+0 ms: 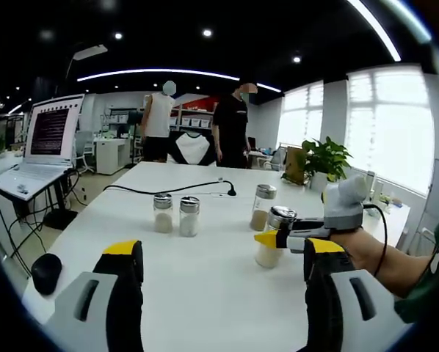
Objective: Rotate the seasoning bottle until the label or dispensing opening points toward the visible target arrow and the bottle remains upright within the marked orientation range
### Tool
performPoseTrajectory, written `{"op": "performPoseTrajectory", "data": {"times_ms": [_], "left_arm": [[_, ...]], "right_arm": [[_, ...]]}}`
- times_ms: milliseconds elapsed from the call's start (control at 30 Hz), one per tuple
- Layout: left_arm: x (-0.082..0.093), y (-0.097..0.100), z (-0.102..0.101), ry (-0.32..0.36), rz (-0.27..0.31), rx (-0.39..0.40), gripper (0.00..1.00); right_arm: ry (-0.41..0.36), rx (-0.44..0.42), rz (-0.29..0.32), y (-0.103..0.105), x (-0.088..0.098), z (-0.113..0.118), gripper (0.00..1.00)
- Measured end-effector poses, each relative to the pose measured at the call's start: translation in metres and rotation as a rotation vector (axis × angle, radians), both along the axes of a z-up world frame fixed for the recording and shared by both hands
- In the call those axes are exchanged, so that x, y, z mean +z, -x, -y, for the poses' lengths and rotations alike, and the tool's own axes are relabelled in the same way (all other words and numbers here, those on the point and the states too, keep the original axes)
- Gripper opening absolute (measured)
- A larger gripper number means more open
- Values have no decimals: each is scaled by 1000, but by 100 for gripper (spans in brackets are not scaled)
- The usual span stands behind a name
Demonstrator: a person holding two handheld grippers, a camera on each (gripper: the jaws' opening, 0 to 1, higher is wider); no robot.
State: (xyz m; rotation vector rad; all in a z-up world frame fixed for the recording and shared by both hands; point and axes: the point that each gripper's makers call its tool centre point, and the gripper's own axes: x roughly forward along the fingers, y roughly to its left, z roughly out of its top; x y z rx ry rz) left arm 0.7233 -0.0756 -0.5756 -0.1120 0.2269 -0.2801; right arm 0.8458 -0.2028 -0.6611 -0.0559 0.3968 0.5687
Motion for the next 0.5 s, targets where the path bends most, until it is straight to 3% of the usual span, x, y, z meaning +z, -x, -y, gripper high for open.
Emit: {"op": "performPoseTrajectory", "data": {"times_ms": [500], "left_arm": [[0,-1,1,-1,-2,-4,95]], "right_arm": [[4,-79,-10,-3,-1,2,44]]}}
